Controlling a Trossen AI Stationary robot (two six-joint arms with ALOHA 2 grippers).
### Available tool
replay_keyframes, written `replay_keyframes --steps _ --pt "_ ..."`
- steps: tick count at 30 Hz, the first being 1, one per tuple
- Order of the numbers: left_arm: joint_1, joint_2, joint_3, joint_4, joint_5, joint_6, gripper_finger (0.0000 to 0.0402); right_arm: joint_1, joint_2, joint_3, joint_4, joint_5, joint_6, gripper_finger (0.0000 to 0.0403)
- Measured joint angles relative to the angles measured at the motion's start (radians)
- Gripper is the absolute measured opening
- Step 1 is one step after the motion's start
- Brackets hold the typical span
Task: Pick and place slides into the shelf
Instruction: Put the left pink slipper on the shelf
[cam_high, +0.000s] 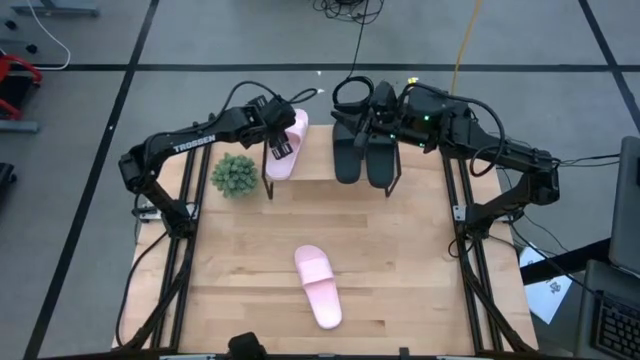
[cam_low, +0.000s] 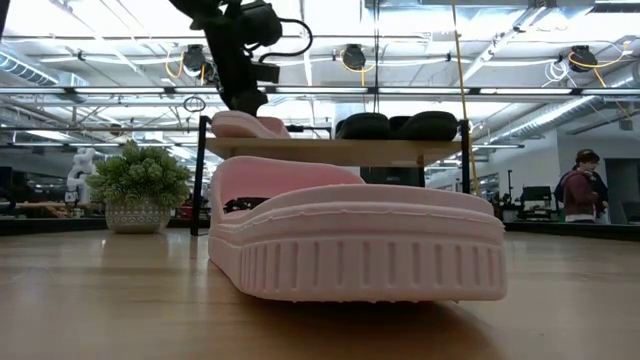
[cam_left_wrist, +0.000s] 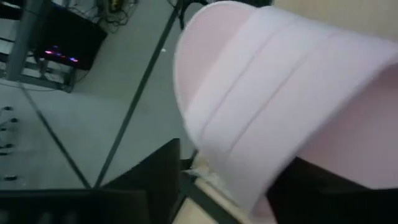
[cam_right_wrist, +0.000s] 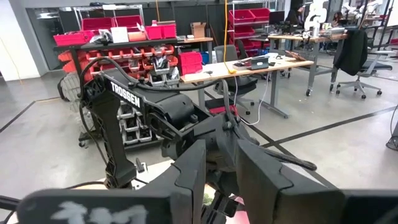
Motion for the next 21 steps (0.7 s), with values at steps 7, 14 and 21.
replay_keyframes --steps 7,14,21 --pt "-0.002 0.037 0.003 -0.021 0.041 -0.020 0.0032 0.000 0.000 -0.014 0.004 0.000 0.001 0.0080" --pt "-0.013 0.049 0.003 -0.003 0.053 -0.018 0.0004 0.000 0.000 -0.014 0.011 0.000 0.019 0.0080" --pt "-0.038 0.044 0.012 -0.007 0.015 -0.060 0.0002 0.000 0.000 -0.014 0.011 0.000 0.019 0.0080"
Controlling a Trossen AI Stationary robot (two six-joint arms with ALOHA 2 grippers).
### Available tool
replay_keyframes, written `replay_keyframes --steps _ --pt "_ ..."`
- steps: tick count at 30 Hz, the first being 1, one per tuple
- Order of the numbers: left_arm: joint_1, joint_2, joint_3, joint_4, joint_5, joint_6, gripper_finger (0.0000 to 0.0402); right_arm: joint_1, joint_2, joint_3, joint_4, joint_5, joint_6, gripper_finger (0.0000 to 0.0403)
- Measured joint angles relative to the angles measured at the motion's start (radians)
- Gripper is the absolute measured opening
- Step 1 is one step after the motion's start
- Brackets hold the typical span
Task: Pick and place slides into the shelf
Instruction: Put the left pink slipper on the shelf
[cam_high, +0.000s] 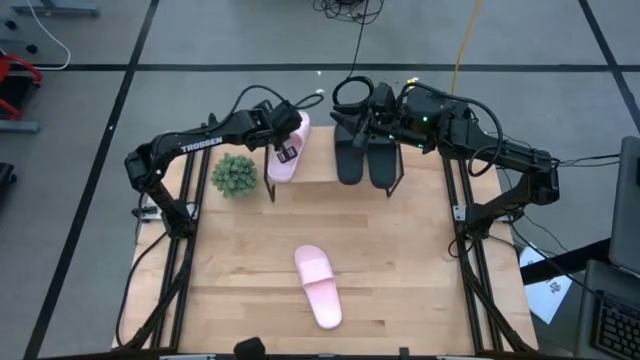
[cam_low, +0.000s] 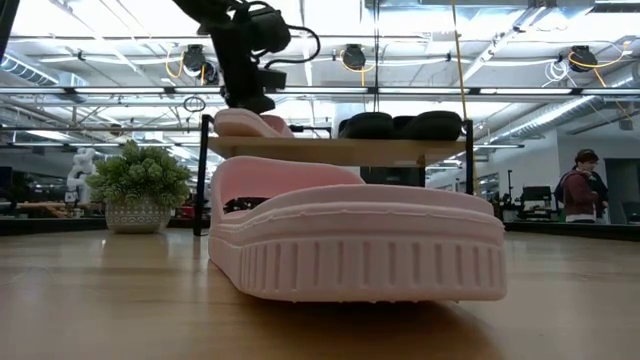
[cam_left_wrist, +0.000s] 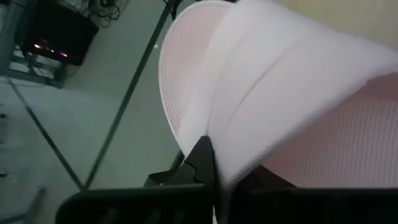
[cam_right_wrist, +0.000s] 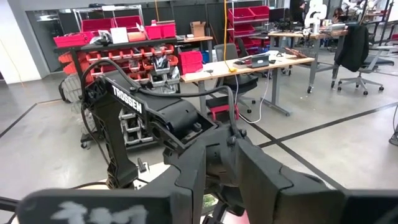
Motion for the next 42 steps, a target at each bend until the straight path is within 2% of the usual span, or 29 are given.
replay_keyframes --steps 9,14,17,23,32,42 --pt "-0.027 -0.001 0.114 -0.026 0.011 -0.152 0.0001 0.000 0.000 0.000 0.000 0.000 -0.003 0.0080" --pt "-0.039 -0.002 0.181 -0.109 -0.035 -0.239 0.0000 0.000 0.000 0.000 0.000 0.000 -0.003 0.0080" --pt "-0.061 -0.002 0.182 -0.166 -0.107 -0.308 0.0000 0.000 0.000 0.000 -0.001 0.000 -0.005 0.0080" --pt "-0.106 0.007 0.175 -0.228 -0.171 -0.432 0.0000 0.000 0.000 0.000 -0.001 0.000 -0.045 0.0080" --pt "-0.141 0.040 0.175 -0.276 -0.193 -0.614 0.0000 0.000 0.000 0.000 -0.001 0.000 -0.048 0.0080" --pt "-0.158 0.131 0.175 -0.378 -0.251 -0.709 0.0000 0.000 0.000 0.000 -0.002 0.000 -0.053 0.0080"
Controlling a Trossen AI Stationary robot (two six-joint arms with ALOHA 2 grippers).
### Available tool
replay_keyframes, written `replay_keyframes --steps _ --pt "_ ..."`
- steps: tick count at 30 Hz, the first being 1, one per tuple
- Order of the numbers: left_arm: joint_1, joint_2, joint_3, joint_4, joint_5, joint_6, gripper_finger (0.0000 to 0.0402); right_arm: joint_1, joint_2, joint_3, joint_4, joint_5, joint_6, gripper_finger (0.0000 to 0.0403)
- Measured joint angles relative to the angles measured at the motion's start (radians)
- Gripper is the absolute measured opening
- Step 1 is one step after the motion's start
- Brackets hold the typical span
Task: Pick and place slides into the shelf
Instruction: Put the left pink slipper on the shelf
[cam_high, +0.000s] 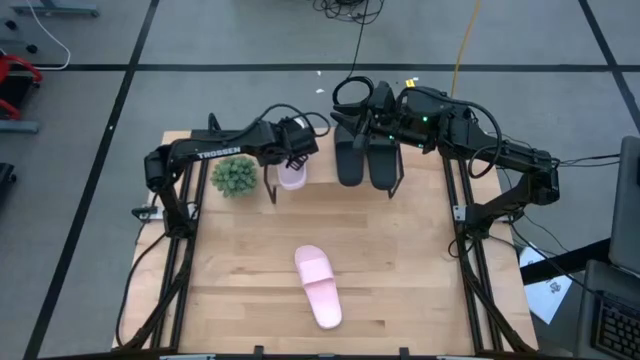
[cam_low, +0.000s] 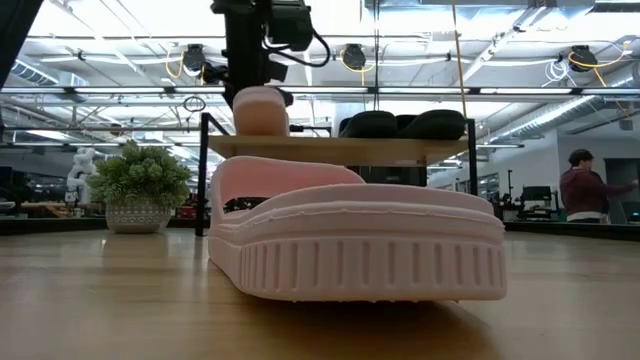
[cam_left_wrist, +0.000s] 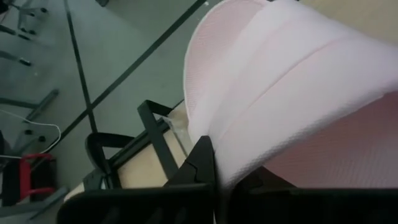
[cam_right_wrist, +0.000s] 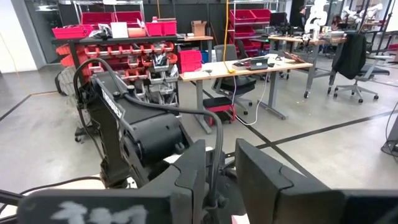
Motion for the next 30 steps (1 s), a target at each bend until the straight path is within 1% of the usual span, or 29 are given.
replay_keyframes --steps 5,13,18,22,27,30 --pt "-0.002 0.012 0.001 -0.005 -0.003 0.003 0.0000 0.000 0.000 0.000 -0.003 0.000 -0.004 0.0080" --pt "-0.009 -0.030 -0.001 -0.011 -0.040 0.011 0.0000 0.000 0.000 0.000 -0.023 0.000 -0.044 0.0080" --pt "-0.004 -0.027 -0.001 -0.014 -0.051 0.058 0.0000 0.000 0.000 0.000 -0.023 0.000 -0.045 0.0080" --pt "-0.006 -0.028 -0.007 -0.011 -0.042 0.061 0.0000 0.000 0.000 0.000 -0.022 0.000 -0.045 0.0080" --pt "-0.002 -0.030 -0.029 -0.010 -0.002 0.063 0.0000 0.000 0.000 0.000 -0.021 0.000 -0.045 0.0080" --pt "-0.004 -0.032 -0.053 -0.006 -0.005 0.063 0.0000 0.000 0.000 0.000 -0.021 0.000 -0.045 0.0080"
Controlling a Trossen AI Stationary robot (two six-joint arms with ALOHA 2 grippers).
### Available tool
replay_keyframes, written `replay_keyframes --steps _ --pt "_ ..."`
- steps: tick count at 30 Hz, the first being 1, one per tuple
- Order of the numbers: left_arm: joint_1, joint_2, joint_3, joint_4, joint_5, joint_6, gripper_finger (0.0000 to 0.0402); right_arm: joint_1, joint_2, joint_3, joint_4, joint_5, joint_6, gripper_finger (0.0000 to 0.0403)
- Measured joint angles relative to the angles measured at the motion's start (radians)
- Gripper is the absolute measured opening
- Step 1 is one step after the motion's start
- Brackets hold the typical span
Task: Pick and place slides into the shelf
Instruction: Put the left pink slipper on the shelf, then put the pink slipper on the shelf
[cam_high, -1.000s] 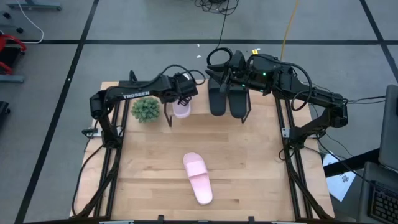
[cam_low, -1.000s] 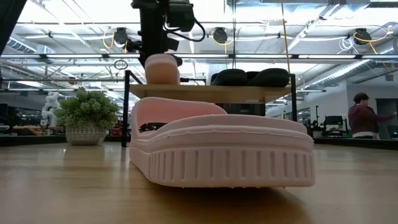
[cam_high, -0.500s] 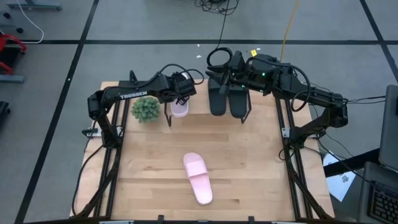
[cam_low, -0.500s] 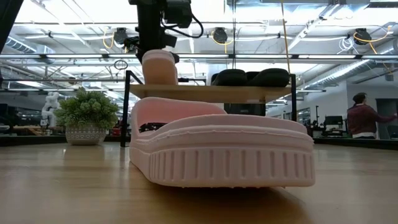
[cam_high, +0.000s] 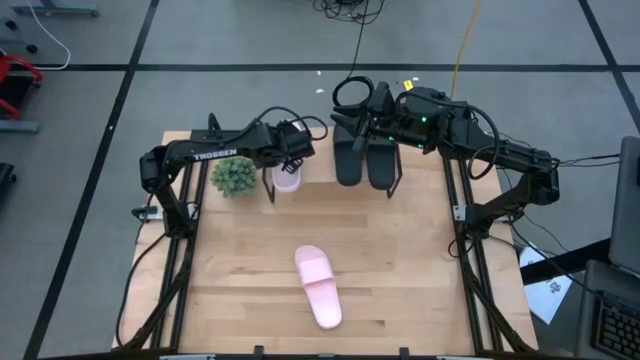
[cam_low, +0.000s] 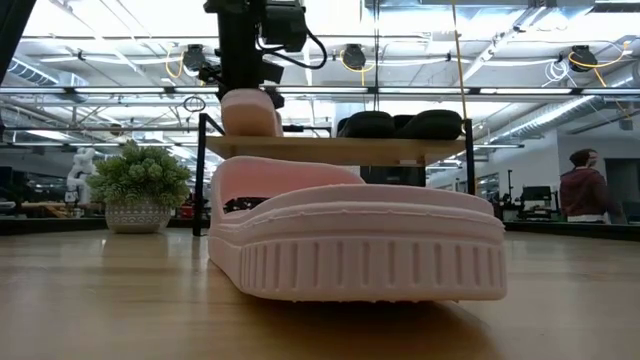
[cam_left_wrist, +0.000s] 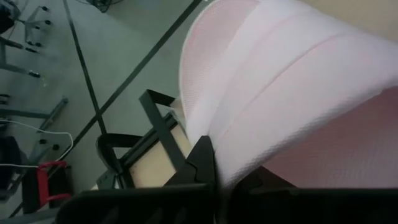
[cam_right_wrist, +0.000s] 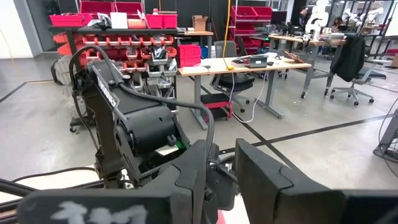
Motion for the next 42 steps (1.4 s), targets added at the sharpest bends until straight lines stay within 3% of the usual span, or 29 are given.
replay_keyframes --steps 8,20,28,39,42 --pt "0.002 0.000 -0.026 0.004 0.010 -0.015 0.0019 0.000 0.000 0.000 0.000 0.000 0.001 0.0080" --pt "-0.002 -0.003 -0.027 0.006 0.032 -0.004 0.0117 0.000 0.000 0.000 0.000 0.000 0.026 0.0080" --pt "-0.010 -0.099 -0.031 0.029 0.064 -0.002 0.0169 0.000 0.000 0.000 0.000 0.000 0.024 0.0080" --pt "-0.021 -0.253 -0.030 0.089 0.075 0.018 0.0182 0.000 0.000 0.000 0.007 0.000 0.024 0.0080" --pt "-0.031 -0.272 -0.030 0.119 0.123 0.008 0.0182 0.000 0.000 0.000 0.008 0.000 0.026 0.0080"
